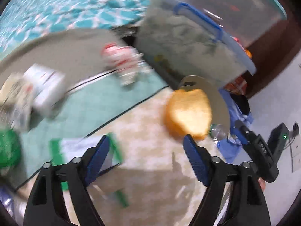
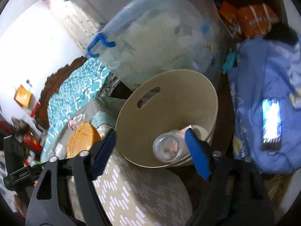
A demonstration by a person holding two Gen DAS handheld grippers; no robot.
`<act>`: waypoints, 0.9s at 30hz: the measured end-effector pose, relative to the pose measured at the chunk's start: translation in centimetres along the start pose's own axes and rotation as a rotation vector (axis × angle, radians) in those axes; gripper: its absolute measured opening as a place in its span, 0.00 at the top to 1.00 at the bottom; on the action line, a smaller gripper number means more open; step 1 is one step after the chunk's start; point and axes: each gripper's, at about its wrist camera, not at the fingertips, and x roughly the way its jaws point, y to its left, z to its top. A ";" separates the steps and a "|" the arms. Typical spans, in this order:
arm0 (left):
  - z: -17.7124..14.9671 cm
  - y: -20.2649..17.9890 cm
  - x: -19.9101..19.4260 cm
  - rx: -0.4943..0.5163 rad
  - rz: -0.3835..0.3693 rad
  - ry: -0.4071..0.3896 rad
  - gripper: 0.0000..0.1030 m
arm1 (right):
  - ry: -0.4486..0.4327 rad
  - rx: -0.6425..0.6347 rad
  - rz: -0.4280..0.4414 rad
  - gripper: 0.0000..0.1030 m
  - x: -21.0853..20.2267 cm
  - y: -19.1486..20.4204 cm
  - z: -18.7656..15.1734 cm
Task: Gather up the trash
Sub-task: 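Grasp the orange peel with the left tool while the right grasps the green-white wrapper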
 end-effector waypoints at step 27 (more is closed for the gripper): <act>-10.1 4.7 -10.6 0.016 -0.070 -0.098 0.32 | 0.590 -0.373 0.482 0.83 4.6 18.0 -11.9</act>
